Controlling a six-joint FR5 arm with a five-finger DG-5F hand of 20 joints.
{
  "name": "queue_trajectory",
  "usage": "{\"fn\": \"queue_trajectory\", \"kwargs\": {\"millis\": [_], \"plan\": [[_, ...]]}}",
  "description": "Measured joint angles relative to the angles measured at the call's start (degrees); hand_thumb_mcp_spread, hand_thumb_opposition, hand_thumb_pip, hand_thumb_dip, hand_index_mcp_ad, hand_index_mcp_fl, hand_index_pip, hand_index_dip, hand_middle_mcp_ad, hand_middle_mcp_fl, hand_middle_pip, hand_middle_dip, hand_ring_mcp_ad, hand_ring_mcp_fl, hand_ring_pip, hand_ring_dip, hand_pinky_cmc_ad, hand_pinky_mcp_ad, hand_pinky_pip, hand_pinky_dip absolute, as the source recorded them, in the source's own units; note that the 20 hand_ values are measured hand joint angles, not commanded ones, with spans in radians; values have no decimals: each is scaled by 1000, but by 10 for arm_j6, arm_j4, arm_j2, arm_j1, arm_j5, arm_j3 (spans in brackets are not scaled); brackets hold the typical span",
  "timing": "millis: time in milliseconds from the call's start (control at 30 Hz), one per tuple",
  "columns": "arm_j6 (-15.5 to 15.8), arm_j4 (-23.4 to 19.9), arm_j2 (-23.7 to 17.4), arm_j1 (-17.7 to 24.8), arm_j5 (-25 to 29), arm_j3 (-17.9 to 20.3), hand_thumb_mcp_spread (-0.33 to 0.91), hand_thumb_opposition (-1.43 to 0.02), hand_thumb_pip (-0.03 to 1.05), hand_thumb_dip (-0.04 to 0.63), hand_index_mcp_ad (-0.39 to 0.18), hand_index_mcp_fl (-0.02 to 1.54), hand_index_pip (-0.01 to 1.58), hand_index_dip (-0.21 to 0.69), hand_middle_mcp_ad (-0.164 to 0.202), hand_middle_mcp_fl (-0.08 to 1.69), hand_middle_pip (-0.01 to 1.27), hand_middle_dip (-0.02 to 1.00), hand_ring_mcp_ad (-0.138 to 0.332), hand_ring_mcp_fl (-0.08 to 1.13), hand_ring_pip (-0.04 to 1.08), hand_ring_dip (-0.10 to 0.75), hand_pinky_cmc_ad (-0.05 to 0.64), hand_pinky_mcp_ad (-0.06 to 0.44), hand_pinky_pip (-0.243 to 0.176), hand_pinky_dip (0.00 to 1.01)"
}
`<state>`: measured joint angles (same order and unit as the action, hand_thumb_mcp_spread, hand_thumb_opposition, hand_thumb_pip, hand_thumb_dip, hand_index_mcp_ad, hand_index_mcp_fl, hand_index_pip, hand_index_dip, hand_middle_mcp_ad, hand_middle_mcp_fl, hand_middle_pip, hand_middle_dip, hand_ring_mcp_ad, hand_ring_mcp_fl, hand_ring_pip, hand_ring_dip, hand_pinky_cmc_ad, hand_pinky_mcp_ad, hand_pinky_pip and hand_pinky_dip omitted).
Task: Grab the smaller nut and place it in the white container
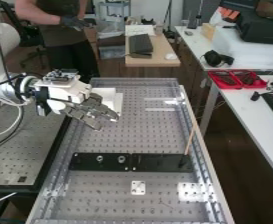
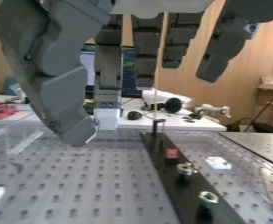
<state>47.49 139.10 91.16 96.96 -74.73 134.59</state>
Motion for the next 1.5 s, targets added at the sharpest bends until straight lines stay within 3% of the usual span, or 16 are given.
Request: {"fn": "queue_trajectory", "kwargs": {"millis": [133, 333, 600, 900, 1000, 1067, 1267, 1500], "plan": [[-16, 28, -1, 45, -22, -15, 408, -864, 661, 271, -115, 316, 1534, 110, 59, 284, 138, 237, 68, 63, 120, 87, 365, 241, 52, 269], [-41, 49, 16, 79, -77, -39, 408, -864, 661, 271, -119, 316, 1534, 110, 51, 284, 138, 237, 63, 61, 120, 87, 361, 239, 52, 269], [-57, 71, 32, 100, -138, -47, 408, -864, 661, 271, -119, 316, 1534, 110, 51, 284, 138, 237, 63, 61, 120, 87, 365, 239, 52, 269], [-61, 86, 39, 110, -144, -51, 408, -864, 661, 271, -119, 319, 1518, 110, 54, 284, 138, 239, 63, 61, 120, 87, 361, 239, 52, 269], [-62, 104, 44, 110, -140, -58, 410, -864, 663, 274, -122, 267, 1442, 119, 58, 271, 133, 239, 63, 59, 120, 87, 361, 239, 51, 269], [-64, 112, 47, 110, -138, -62, 410, -864, 663, 274, -122, 129, 1283, 108, 54, 251, 127, 236, 66, 49, 120, 87, 365, 239, 52, 269], [-73, 120, 45, 105, -135, -67, 417, -857, 661, 274, -122, 47, 923, 75, 52, 195, 129, 239, 66, 33, 120, 87, 365, 243, 51, 290], [-89, 136, 7, 79, -122, -91, 375, -819, 661, 274, -126, 51, 820, 63, 51, 164, 129, 239, 63, 16, 120, 87, 365, 243, 31, 353]]}}
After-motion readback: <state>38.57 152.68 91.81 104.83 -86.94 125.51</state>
